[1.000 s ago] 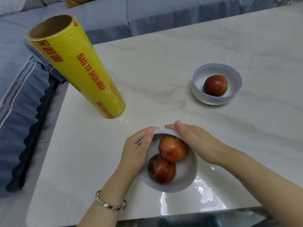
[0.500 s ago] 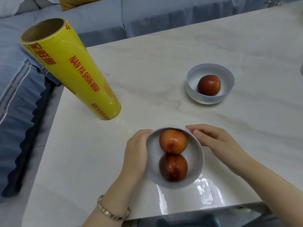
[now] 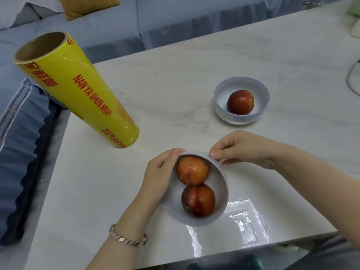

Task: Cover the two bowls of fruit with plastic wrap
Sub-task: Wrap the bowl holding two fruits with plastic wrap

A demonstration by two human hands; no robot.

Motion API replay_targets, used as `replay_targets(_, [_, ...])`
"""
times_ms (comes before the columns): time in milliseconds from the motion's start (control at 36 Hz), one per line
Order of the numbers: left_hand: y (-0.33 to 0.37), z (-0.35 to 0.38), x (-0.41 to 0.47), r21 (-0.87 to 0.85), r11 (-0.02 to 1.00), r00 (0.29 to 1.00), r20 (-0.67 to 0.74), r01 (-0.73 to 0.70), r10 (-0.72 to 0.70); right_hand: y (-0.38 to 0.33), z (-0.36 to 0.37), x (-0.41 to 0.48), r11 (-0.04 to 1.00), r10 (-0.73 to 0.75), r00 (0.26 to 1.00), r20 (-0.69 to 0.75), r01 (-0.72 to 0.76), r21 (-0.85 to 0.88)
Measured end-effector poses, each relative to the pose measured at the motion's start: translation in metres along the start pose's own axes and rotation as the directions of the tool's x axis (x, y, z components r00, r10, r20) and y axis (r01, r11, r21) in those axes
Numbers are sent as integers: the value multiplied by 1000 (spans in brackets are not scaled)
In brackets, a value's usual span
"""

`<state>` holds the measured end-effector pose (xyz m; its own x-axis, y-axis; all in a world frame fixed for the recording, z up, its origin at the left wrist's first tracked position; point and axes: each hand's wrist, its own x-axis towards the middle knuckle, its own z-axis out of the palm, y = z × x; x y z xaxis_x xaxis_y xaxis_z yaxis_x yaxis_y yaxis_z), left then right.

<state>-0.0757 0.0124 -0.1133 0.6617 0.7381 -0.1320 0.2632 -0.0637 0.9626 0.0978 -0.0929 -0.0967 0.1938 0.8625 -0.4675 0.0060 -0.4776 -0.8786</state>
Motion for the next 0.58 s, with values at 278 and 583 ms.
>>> replay_targets(278, [-7, -3, 3, -4, 1000, 1000, -12, -14, 14, -9, 0, 1, 986, -69, 993, 93, 82, -143])
replay_targets(583, [-9, -3, 4, 9, 998, 997, 32, -69, 68, -3, 7, 8, 994, -74, 996, 57, 79, -82])
